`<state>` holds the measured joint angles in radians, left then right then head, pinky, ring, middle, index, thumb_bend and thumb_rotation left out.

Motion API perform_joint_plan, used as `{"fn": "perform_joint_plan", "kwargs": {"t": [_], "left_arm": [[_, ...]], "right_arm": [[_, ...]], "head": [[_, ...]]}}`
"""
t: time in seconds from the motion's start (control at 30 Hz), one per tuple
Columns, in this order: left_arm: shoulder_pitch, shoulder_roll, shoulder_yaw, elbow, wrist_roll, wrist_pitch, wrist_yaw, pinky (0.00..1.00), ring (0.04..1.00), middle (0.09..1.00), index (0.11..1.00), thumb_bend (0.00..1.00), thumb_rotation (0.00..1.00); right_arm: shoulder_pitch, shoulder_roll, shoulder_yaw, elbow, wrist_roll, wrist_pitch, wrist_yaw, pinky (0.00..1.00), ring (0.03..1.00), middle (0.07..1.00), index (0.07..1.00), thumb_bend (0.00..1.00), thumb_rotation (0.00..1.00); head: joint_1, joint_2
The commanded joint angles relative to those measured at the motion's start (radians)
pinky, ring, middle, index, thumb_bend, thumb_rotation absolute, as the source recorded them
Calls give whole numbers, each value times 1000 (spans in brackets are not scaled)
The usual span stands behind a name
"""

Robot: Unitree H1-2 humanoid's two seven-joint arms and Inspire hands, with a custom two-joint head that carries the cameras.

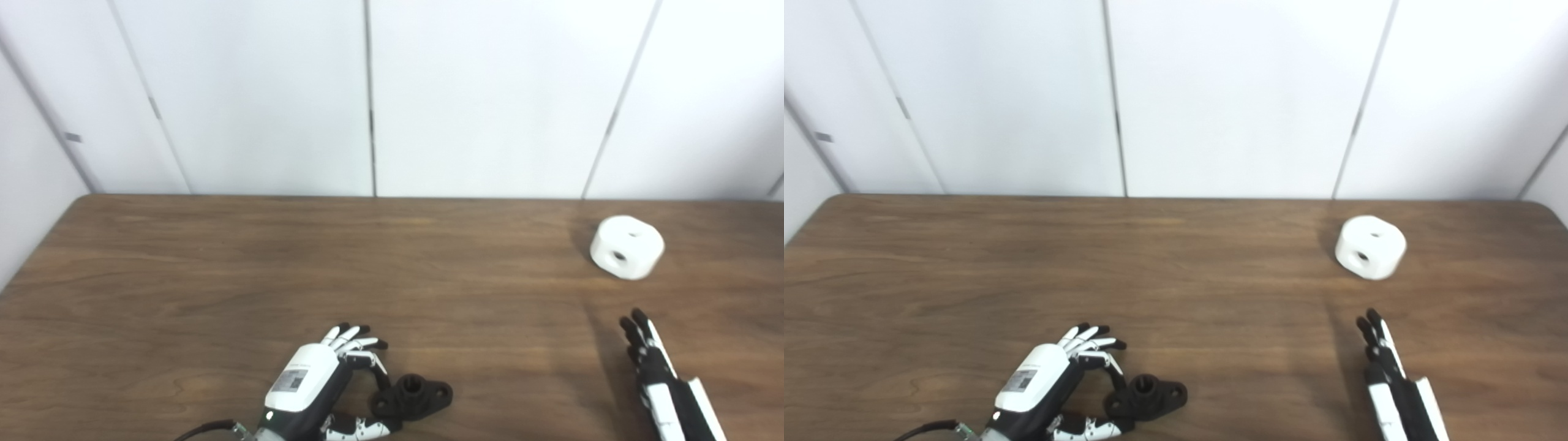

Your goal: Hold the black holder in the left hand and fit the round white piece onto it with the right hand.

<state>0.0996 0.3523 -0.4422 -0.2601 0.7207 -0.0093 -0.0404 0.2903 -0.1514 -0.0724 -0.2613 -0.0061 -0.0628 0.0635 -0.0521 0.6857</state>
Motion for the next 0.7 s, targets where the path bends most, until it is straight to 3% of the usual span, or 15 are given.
{"fn": "perform_joint_plan", "kwargs": {"t": [0.0,0.1,0.13,0.17,0.27,0.4,0.67], "left_arm": [[55,5,-47,17,26,-15,-65,1000,948,833,486,520,47],[70,-3,-44,5,30,2,-73,1000,955,837,487,520,47],[76,-6,-42,0,31,6,-71,1000,954,836,487,520,46],[80,-8,-40,-3,32,9,-71,1000,950,834,487,520,46],[95,-17,-36,-13,43,20,-67,1000,943,832,486,519,45],[111,-27,-27,-13,50,30,-60,1000,941,834,487,519,44],[125,-33,-8,-16,38,21,-46,1000,942,837,487,518,45]], "right_arm": [[28,11,15,-31,3,45,9,1000,1000,960,993,609,1000],[25,-19,8,-119,-90,92,-6,1000,988,960,980,563,895],[13,-28,-4,-155,-116,121,-13,959,964,945,961,581,719],[4,-33,-13,-179,-131,142,-16,947,953,937,953,601,606],[-48,-61,-57,-226,-145,212,-18,981,965,945,962,666,411],[-109,-125,-92,-218,-209,258,-15,999,991,955,986,750,340],[-240,-220,-101,-176,-327,360,-13,952,972,977,969,817,371]], "head": [[-4,5],[-13,14],[-15,16],[-16,17],[-26,22],[-53,23],[-126,4]]}}
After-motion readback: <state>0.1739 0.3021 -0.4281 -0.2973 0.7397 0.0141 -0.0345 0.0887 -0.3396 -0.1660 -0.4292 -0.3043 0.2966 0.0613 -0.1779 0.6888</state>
